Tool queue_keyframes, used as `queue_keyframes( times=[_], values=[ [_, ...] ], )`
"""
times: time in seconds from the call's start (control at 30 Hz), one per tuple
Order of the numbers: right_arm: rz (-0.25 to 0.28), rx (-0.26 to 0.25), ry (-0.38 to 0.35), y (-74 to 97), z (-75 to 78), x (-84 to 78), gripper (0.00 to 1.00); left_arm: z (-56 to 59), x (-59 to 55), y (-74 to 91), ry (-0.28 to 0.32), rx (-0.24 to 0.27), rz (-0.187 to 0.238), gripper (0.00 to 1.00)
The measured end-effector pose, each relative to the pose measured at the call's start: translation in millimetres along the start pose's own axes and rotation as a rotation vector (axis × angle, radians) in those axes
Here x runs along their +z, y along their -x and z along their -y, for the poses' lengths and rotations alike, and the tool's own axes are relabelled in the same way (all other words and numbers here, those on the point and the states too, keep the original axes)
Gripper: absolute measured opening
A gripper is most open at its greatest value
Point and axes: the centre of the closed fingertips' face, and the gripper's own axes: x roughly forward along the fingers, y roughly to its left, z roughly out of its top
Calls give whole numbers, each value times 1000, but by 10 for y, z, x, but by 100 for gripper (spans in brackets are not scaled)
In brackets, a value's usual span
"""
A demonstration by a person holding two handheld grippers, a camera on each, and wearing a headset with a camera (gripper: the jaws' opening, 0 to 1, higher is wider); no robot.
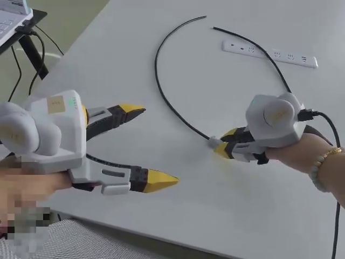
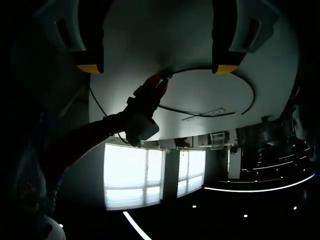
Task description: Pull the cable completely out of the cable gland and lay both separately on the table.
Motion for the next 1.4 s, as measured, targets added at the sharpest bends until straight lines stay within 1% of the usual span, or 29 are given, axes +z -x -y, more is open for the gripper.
queue_keyframes(
  times=[0.2, 0.5, 0.67, 0.77, 0.8, 0.87, 0.93, 1.1, 1.2, 1.27, 1.33, 1.4],
  values=[
    [-5, 2, 7, -3, 19, -2, 9, 6, 3, -10, -4, -2, -2, 89],
    [-10, -4, 28, 37, 26, -9, 9, -28, -65, -46, -15, -13, -31, 88],
    [-3, -12, 37, 112, 43, 7, 8, -52, -38, -108, -23, -27, -36, 87],
    [6, -19, 44, 166, 59, 25, 8, -55, -22, -160, -38, -40, -40, 87],
    [13, -25, 51, 208, 54, 49, 8, -56, -15, -195, -42, -49, -47, 86],
    [16, -28, 53, 264, 49, 71, 8, -52, 12, -248, -61, -62, -48, 85],
    [31, -36, 62, 356, 52, 124, 8, -46, 49, -334, -80, -81, -54, 85],
    [46, -62, 69, 524, 87, 165, 8, -53, 124, -487, -107, -109, -55, 84],
    [54, -76, 71, 630, 89, 186, 7, -46, 195, -565, -115, -125, -44, 83],
    [59, -85, 75, 717, 69, 209, 7, -40, 242, -625, -134, -134, -36, 82],
    [65, -87, 79, 816, 25, 246, 7, 5, 291, -680, -144, -160, -28, 81],
    [76, -99, 99, 905, 2, 296, 7, 43, 340, -719, -168, -177, -19, 79]
  ],
)
